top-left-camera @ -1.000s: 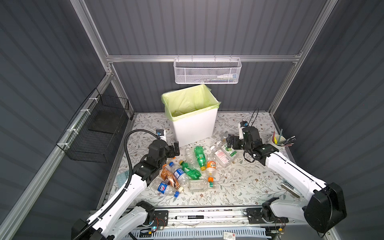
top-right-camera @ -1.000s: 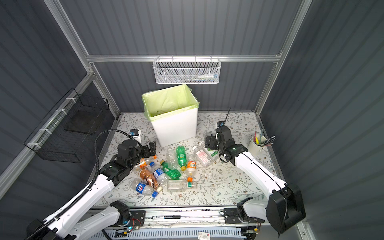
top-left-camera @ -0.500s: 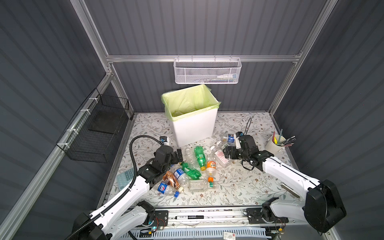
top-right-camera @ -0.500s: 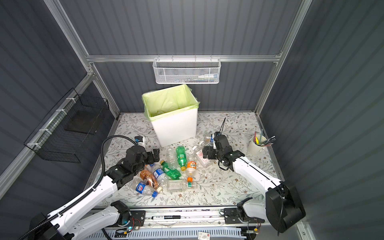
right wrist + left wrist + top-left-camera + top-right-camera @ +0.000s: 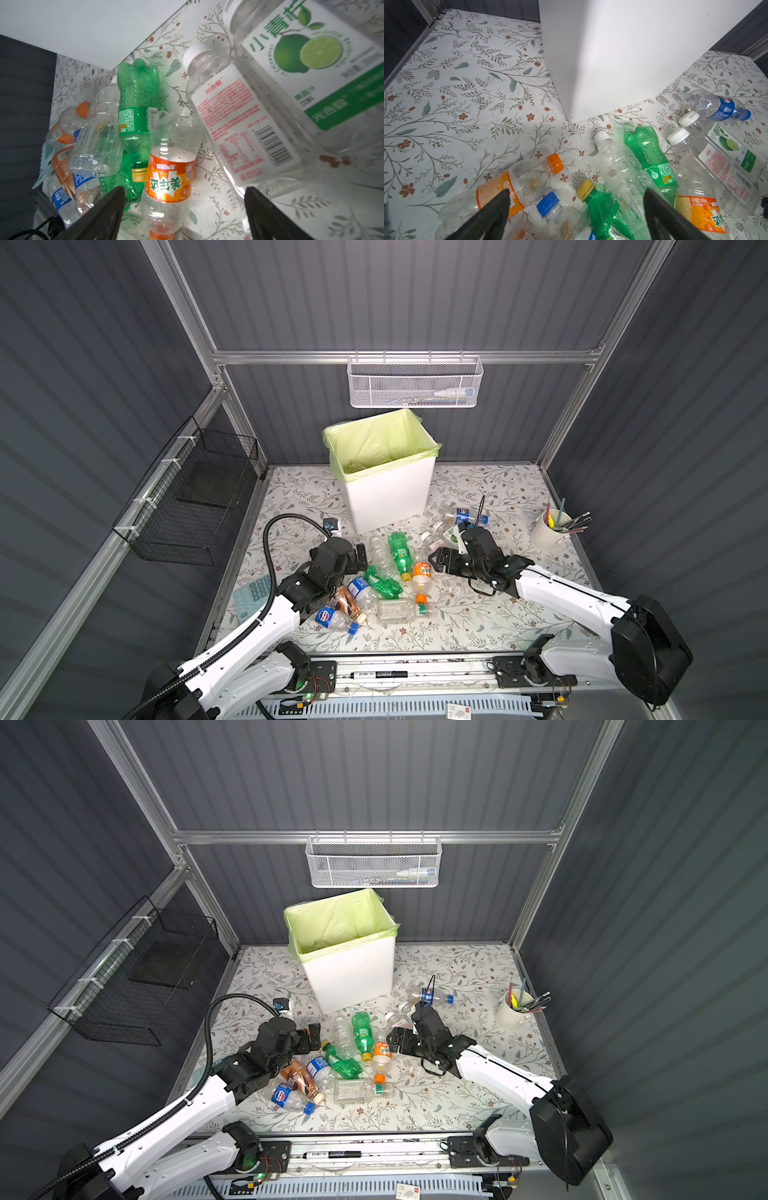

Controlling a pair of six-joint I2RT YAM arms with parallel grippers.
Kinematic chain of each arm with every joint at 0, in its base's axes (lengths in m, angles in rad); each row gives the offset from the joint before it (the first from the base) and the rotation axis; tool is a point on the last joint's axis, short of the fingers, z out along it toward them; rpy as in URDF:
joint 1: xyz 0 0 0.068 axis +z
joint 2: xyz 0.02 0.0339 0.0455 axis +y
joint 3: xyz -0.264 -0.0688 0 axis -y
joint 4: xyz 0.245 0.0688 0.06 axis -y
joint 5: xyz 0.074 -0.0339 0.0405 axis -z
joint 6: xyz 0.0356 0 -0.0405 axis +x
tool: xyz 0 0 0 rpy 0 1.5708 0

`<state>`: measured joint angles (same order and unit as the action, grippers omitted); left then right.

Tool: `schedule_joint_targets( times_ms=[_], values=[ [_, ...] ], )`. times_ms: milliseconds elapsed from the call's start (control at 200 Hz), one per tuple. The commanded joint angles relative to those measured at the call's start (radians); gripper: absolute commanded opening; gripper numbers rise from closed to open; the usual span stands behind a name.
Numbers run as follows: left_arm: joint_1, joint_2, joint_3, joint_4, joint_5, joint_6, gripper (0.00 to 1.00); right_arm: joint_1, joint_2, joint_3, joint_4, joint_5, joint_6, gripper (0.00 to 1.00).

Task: Throw the plastic bottles in the bin
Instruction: 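Close the right gripper on the orange-labelled clear bottle in the pile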

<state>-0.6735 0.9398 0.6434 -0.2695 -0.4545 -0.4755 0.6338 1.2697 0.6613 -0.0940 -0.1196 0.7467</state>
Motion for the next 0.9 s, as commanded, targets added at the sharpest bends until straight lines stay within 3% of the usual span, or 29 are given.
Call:
schedule_joint_targets(
  times_ms=[0,320,896],
  values=[
    [-0.004,-0.018,-0.017,0.001,-0.016,0.024,1.0,0.015,0.046,-0.022,0.092,-0.051,0.101,0.9],
    [-0.005,-0.038,-0.03,-0.003,-0.023,0.033,1.0,0.034,0.199,0.027,0.116,-0.095,0.125,0.87],
    [-0.004,-0.037,-0.024,-0.022,-0.034,0.032,1.0,0.033,0.308,0.05,0.192,-0.157,0.159,0.81]
  ],
)
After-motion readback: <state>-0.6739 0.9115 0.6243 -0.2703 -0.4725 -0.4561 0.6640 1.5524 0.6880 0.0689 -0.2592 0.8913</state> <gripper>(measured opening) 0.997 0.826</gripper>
